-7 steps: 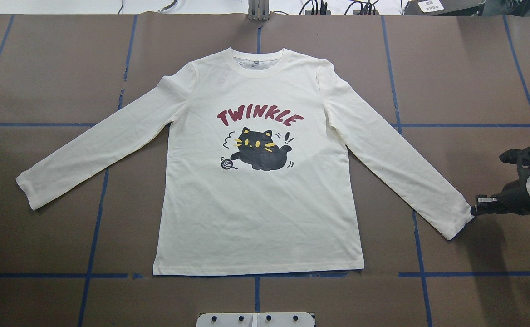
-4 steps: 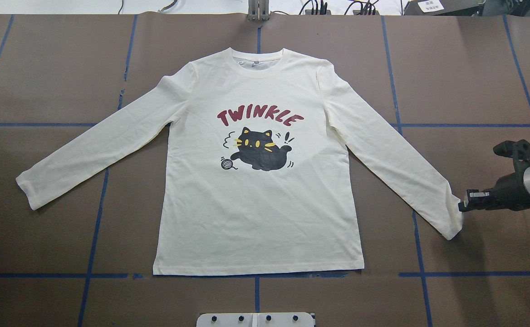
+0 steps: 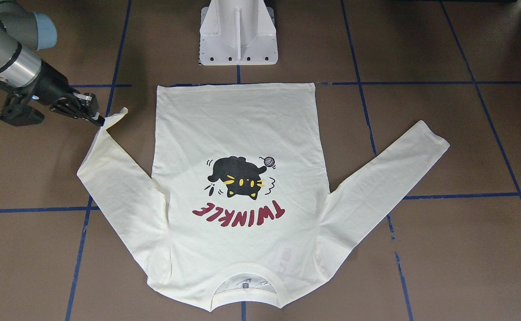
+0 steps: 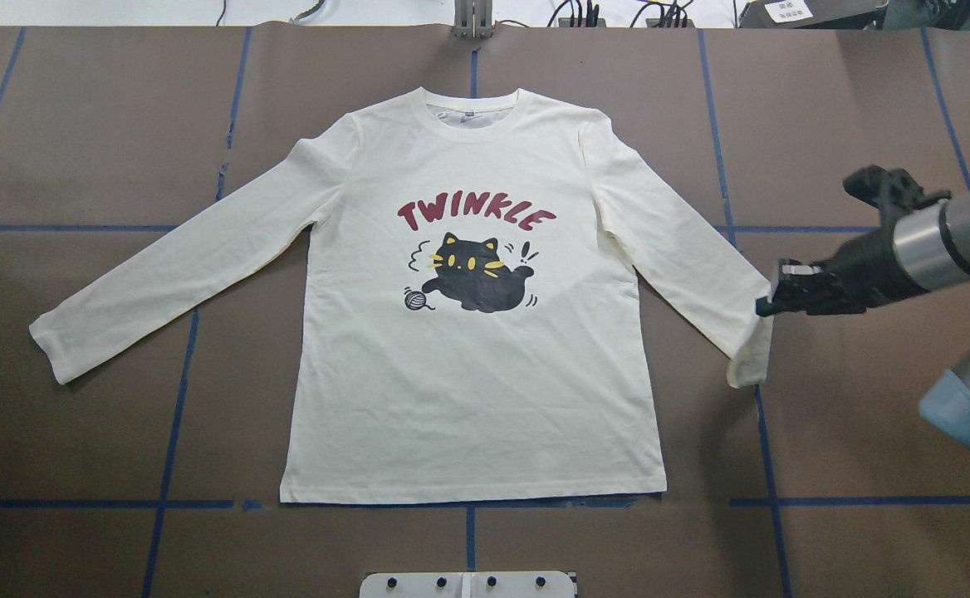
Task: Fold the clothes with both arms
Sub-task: 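Carry the grasped sleeve across the shirt chest with the right gripper and release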
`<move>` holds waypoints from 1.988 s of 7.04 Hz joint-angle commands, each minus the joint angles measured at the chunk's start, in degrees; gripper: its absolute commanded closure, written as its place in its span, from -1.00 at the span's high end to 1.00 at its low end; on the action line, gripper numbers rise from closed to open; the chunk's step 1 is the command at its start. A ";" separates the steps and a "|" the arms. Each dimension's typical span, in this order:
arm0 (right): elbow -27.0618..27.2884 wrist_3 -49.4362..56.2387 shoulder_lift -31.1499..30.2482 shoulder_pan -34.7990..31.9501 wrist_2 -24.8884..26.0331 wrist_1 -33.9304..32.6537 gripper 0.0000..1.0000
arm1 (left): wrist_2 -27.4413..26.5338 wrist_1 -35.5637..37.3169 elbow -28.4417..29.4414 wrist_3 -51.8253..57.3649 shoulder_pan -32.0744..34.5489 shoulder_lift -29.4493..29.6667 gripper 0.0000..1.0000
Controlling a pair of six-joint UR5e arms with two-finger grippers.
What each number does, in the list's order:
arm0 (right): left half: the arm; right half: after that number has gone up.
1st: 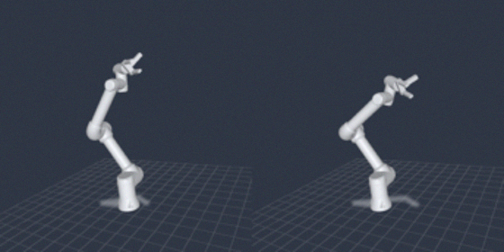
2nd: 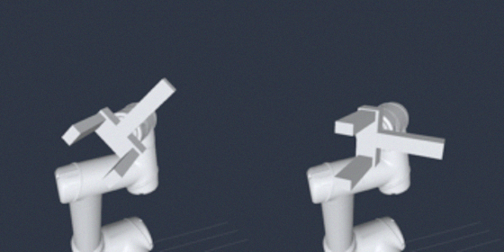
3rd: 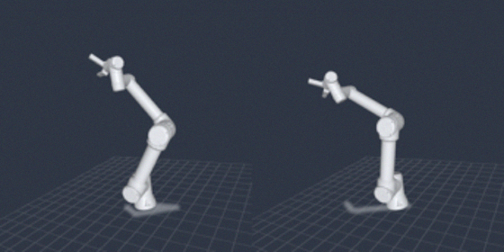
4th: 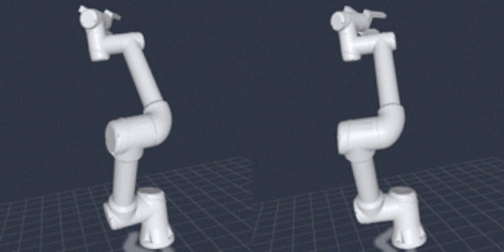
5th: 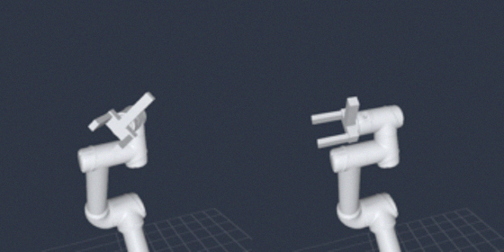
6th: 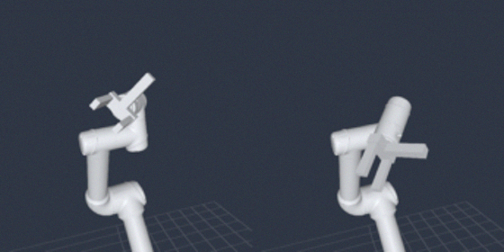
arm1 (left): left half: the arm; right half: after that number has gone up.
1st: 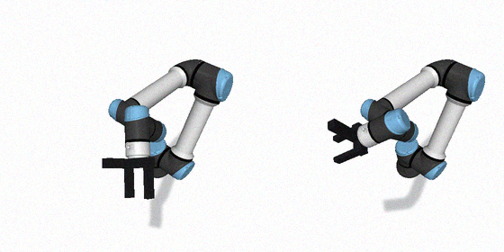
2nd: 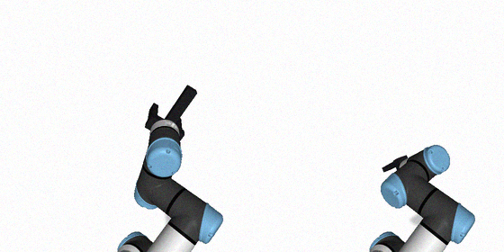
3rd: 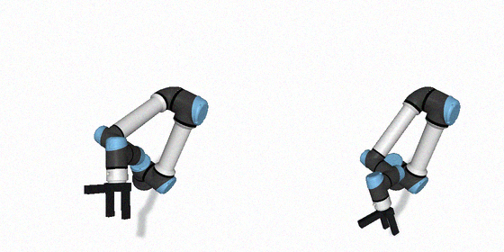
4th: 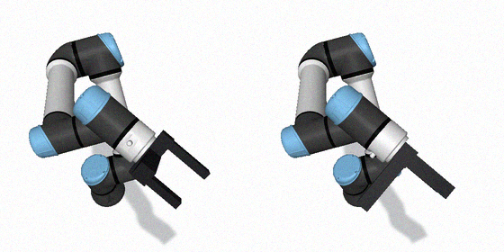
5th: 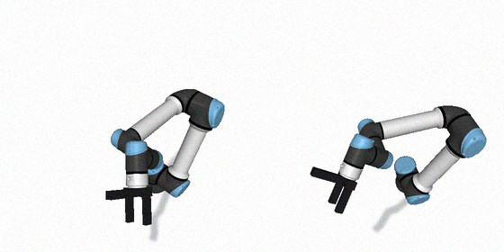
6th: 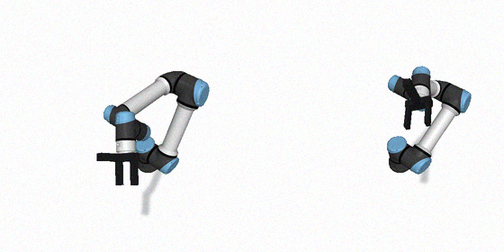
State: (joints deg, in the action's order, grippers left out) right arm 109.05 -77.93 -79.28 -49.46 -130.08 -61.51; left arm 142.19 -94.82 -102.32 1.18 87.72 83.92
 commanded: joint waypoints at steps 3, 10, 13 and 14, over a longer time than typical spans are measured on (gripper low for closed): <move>-13.81 -5.39 35.72 9.35 15.18 -21.91 -1.00 | 1.60 -0.10 -1.56 -0.30 -0.01 0.01 1.00; -52.25 -9.61 60.64 25.99 39.03 -5.12 -1.00 | 2.03 -1.77 -1.48 -0.30 -0.01 0.10 1.00; -58.24 -13.46 64.33 26.08 40.96 -3.53 0.15 | 2.64 -3.77 -1.30 -0.39 -0.09 0.10 1.00; -58.25 -13.48 64.34 25.99 40.96 -3.53 0.46 | 3.78 -4.31 -1.04 -0.39 -0.18 0.19 1.00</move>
State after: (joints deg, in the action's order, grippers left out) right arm 51.40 -90.54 -15.36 -23.43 -89.26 -65.12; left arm 144.92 -98.14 -103.62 0.82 87.61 84.04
